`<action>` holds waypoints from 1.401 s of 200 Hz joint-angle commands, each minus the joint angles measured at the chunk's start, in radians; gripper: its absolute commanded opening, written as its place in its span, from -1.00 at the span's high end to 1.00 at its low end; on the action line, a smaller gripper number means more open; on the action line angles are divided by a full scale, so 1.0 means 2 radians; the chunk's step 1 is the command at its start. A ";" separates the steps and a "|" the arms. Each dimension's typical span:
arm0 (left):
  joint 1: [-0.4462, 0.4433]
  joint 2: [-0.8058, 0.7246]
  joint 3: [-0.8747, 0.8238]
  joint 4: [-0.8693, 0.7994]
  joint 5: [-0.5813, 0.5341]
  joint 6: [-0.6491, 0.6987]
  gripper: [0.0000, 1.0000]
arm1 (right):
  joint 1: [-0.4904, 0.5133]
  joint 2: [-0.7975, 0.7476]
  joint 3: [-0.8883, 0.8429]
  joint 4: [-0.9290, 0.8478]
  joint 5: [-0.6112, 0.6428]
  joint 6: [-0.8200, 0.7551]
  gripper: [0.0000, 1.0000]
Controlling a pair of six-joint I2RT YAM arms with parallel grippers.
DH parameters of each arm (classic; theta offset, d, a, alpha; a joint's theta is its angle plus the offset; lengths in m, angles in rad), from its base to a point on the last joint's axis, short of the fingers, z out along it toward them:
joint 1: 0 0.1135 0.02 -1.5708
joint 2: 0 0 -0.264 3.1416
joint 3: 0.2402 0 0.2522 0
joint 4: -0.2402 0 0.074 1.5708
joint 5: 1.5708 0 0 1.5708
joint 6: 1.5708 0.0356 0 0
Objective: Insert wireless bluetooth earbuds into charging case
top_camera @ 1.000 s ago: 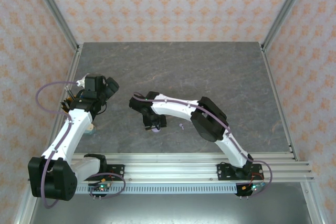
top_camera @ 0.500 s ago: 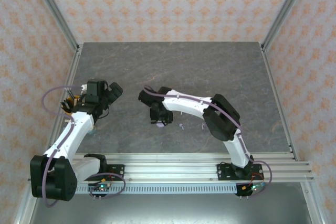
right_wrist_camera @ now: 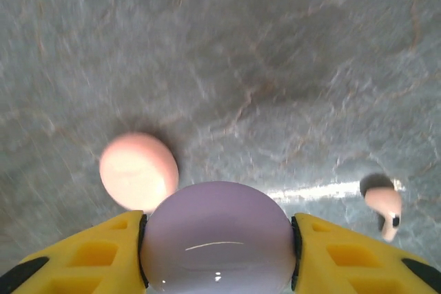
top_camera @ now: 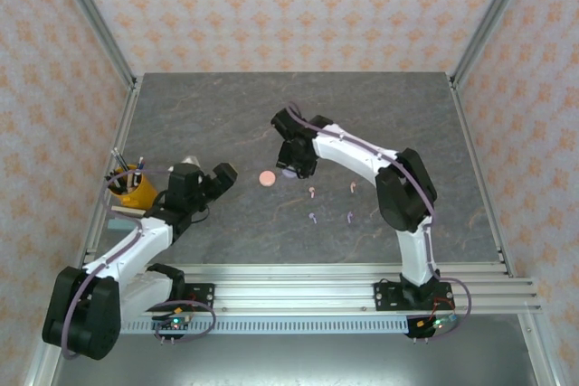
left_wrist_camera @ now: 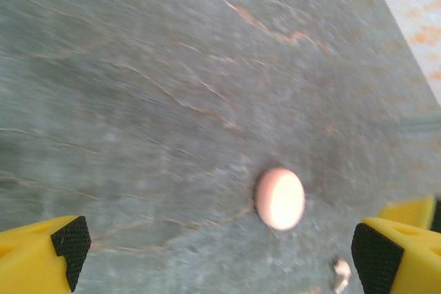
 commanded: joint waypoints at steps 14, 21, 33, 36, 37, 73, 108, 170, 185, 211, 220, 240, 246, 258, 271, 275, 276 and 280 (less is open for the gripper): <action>-0.049 0.022 -0.012 0.132 -0.013 -0.010 -0.99 | -0.033 -0.015 -0.006 0.064 -0.055 0.070 0.08; -0.057 0.030 -0.012 0.148 -0.012 -0.010 -0.99 | -0.038 -0.014 -0.009 0.075 -0.064 0.082 0.07; -0.068 0.047 -0.008 0.172 -0.011 -0.009 -0.98 | -0.045 -0.014 -0.014 0.092 -0.079 0.100 0.08; -0.070 0.051 -0.007 0.177 -0.010 -0.007 -0.98 | -0.047 -0.014 -0.014 0.097 -0.082 0.104 0.07; -0.070 0.053 -0.006 0.179 -0.010 -0.007 -0.98 | -0.047 -0.014 -0.014 0.098 -0.083 0.105 0.08; -0.093 0.115 0.030 0.219 0.009 0.008 -0.84 | -0.055 -0.013 -0.010 0.119 -0.103 0.136 0.07; -0.111 0.165 0.066 0.247 0.011 0.016 -0.66 | -0.058 -0.013 -0.010 0.132 -0.117 0.159 0.07; -0.119 0.218 0.106 0.271 0.018 0.021 -0.46 | -0.059 -0.015 -0.013 0.145 -0.136 0.183 0.08; -0.121 0.226 0.111 0.274 0.019 0.021 -0.41 | -0.059 -0.016 -0.013 0.147 -0.139 0.186 0.07; -0.122 0.239 0.121 0.278 0.025 0.023 -0.34 | -0.059 -0.020 -0.017 0.152 -0.146 0.191 0.08; -0.122 0.244 0.125 0.279 0.024 0.024 -0.31 | -0.059 -0.021 -0.020 0.154 -0.148 0.193 0.08; -0.122 0.252 0.133 0.280 0.025 0.025 -0.28 | -0.059 -0.027 -0.027 0.157 -0.150 0.194 0.08; -0.122 0.255 0.135 0.281 0.027 0.025 -0.26 | -0.059 -0.028 -0.028 0.157 -0.150 0.196 0.08; -0.123 0.260 0.140 0.280 0.028 0.026 -0.25 | -0.059 -0.030 -0.032 0.160 -0.151 0.198 0.08; -0.123 0.265 0.145 0.281 0.030 0.027 -0.21 | -0.059 -0.032 -0.036 0.163 -0.153 0.200 0.08; -0.123 0.267 0.147 0.281 0.031 0.027 -0.20 | -0.059 -0.032 -0.037 0.164 -0.154 0.200 0.08; -0.123 0.267 0.147 0.281 0.031 0.027 -0.19 | -0.059 -0.032 -0.037 0.164 -0.154 0.200 0.08; -0.124 0.268 0.149 0.281 0.032 0.027 -0.19 | -0.059 -0.032 -0.038 0.165 -0.155 0.201 0.08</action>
